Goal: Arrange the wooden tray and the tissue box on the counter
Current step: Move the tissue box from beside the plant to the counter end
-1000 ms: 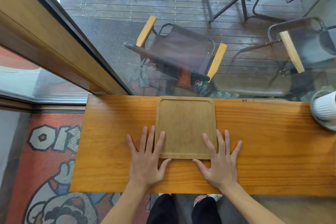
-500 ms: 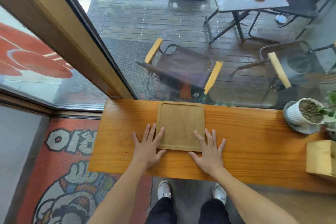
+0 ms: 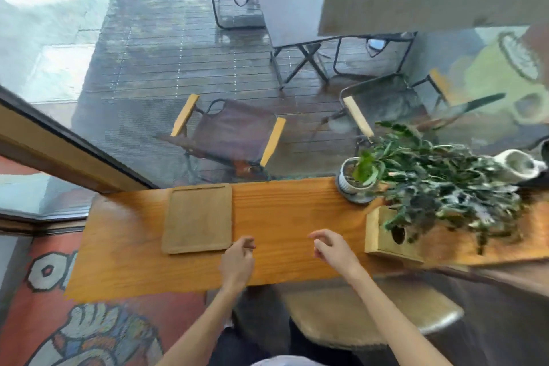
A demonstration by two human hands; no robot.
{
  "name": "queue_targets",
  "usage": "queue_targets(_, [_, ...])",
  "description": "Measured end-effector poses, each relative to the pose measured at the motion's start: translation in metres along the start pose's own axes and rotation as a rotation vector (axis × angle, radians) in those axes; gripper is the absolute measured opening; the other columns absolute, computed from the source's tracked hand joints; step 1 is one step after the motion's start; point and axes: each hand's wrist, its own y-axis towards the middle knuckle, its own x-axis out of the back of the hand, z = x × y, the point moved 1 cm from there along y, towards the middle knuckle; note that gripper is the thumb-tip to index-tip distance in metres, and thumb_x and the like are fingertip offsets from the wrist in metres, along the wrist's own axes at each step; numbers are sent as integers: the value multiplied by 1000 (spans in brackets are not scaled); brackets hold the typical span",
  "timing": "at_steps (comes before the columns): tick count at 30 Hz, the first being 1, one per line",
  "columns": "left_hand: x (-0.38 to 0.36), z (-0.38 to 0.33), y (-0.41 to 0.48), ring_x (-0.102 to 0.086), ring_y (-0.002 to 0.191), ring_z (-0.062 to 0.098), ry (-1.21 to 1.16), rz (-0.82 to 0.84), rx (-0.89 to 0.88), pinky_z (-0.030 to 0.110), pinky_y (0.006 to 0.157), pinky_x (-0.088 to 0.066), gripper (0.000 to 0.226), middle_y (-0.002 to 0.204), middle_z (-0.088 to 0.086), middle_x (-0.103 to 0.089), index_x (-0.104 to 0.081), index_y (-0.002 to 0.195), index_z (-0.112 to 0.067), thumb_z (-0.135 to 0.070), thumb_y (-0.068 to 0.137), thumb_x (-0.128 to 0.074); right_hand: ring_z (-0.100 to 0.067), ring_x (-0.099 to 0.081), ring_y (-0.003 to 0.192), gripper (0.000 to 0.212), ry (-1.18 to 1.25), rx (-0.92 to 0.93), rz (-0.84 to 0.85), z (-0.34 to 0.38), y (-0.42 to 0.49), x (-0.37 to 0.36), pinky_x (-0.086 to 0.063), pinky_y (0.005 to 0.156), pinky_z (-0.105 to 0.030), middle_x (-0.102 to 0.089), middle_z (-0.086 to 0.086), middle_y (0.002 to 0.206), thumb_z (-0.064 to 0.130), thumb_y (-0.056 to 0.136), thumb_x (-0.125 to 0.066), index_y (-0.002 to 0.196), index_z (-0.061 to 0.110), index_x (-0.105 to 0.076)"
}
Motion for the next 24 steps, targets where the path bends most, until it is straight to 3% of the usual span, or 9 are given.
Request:
queue_targets(3, [-67, -46, -9, -66, 101, 17, 6, 135, -17, 44, 94, -55, 37, 108, -2, -70, -66, 120, -16, -4, 95, -41, -18, -65, 101, 35, -411, 43, -103, -39, -18, 61, -52, 84, -35, -67, 7, 110, 12, 100, -47, 123, 33, -64])
queue_targets(7, [-148, -101, -12, -63, 101, 18, 64, 340, -21, 36, 85, -55, 38, 119, 2, -68, -64, 123, -15, -8, 97, -37, -27, -49, 131, 52, -608, -37, -306, -93, -29, 123, -47, 102, -38, -48, -1, 147, 8, 98, -49, 146, 29, -47])
queue_targets(11, [-207, -139, -17, -61, 105, 22, 99, 429, 44, 29, 78, -48, 41, 138, 10, -59, -50, 141, -11, -16, 104, -34, -34, -37, 144, 59, -282, -182, -419, -134, -20, 168, -40, 109, -43, -34, -14, 158, 15, 101, -48, 156, 22, -28])
queue_targets(14, [-234, -157, -19, -51, 133, 31, 25, 443, 150, 36, 102, -44, 47, 152, 13, -47, -37, 150, -8, -23, 106, -38, -33, -36, 147, 65, 20, -278, -337, -144, 0, 190, -34, 116, -43, -34, -10, 162, 31, 102, -49, 159, 25, -19])
queue_targets(16, [-246, -165, -20, -46, 136, 30, -118, 424, 208, 41, 109, -42, 47, 154, 13, -43, -37, 150, -7, -25, 106, -39, -33, -36, 147, 71, 138, -296, -287, -143, 12, 194, -32, 117, -43, -31, -9, 164, 40, 102, -49, 161, 28, -11])
queue_targets(18, [-253, -170, -19, -48, 127, 24, -280, 414, 227, 37, 98, -44, 44, 153, 9, -43, -41, 148, -10, -23, 106, -41, -36, -37, 146, 78, 165, -275, -238, -140, 19, 193, -33, 115, -43, -24, -8, 166, 46, 101, -47, 160, 32, 2])
queue_targets(20, [-258, -173, -17, -48, 134, 27, -348, 459, 261, 35, 90, -46, 48, 158, 8, -40, -36, 152, -16, -26, 106, -43, -37, -32, 148, 83, 199, -255, -199, -140, 25, 189, -32, 115, -43, -12, -6, 169, 47, 101, -47, 158, 33, 12])
queue_targets(24, [-269, -173, -17, -22, 153, 38, -163, 648, 348, 64, 111, -30, 76, 170, 3, -14, -9, 160, -34, -61, 98, -42, -31, -20, 154, 84, 316, -332, -158, -145, 31, 181, -22, 121, -41, -11, -7, 169, 47, 99, -52, 160, 24, 0])
